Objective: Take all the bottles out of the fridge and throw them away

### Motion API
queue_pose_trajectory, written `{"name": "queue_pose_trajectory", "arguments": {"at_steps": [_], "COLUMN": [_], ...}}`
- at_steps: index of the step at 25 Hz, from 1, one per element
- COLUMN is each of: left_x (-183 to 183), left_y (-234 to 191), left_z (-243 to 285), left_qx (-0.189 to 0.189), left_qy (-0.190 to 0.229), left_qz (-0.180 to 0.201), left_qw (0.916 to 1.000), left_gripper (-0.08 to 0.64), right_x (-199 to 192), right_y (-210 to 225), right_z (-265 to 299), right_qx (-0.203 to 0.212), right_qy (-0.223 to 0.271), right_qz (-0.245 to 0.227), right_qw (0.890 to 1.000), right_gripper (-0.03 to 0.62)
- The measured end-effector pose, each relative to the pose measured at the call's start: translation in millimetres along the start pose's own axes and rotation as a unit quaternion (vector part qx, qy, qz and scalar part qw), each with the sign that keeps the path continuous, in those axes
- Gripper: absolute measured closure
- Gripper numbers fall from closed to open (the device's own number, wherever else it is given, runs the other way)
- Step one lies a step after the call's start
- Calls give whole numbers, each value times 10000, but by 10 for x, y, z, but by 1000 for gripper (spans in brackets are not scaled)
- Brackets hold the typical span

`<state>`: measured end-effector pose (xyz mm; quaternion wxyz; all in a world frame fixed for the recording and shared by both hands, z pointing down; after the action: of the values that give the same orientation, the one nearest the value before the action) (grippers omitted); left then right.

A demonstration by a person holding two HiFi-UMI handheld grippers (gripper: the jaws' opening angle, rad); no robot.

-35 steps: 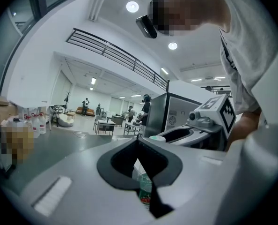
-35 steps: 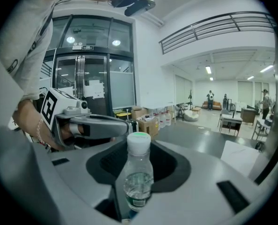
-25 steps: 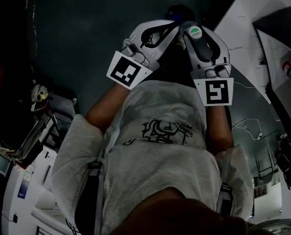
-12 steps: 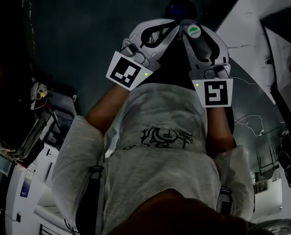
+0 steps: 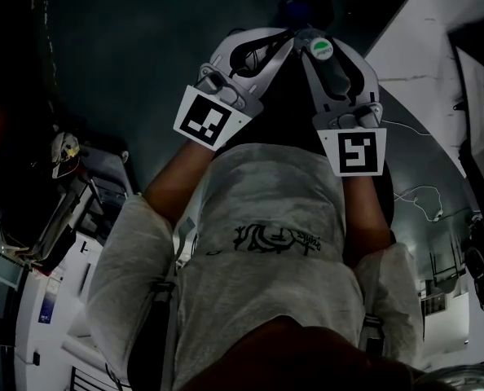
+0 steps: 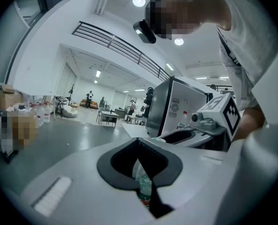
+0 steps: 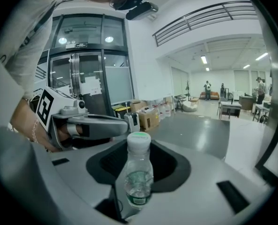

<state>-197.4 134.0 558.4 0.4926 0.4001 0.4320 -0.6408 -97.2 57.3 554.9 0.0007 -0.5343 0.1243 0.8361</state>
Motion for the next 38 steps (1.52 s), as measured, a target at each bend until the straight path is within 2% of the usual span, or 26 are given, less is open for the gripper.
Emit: {"name": "queue_pose_trajectory", "arguments": {"at_steps": [12, 15, 19, 24, 31, 38], "left_x": [-390, -494, -629, -746, -1000, -1202], "left_y": [-58, -74, -71, -96, -161, -210], "left_z": [76, 94, 115, 146, 242, 311], "left_qx": [-21, -30, -51, -31, 32, 40], "left_qy": [-55, -70, -102, -83, -172, -169], "left_qz": [23, 48, 64, 68, 88, 26], "left_qw": [10000, 10000, 9999, 9999, 9998, 9998], "left_gripper": [551, 551, 551, 551, 551, 551], "right_x": [-442, -566, -676, -851, -1172, -1424], "right_y": [23, 29, 42, 50, 110, 142], "right_z": [209, 266, 339, 383, 472, 565], "right_qx": [-49, -9, -105, -129, -147, -65], "right_qy": [-135, -266, -113, -373, -336, -536], "right_qz": [43, -87, -153, -116, -85, -171], "right_qw": [9999, 9996, 9998, 9992, 9993, 9984], "right_gripper": [440, 440, 440, 440, 440, 440]}}
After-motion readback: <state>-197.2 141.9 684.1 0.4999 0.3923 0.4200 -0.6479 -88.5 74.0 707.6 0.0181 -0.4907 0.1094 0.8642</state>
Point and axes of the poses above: the fingertips, and each gripper's own axes: z forward along the fingers, y to its right, x out of its top, the point moved 7 cm from there along -z, backward along the fingers, and after that the axes turned 15 degrees about x, right-handed, at the moved point
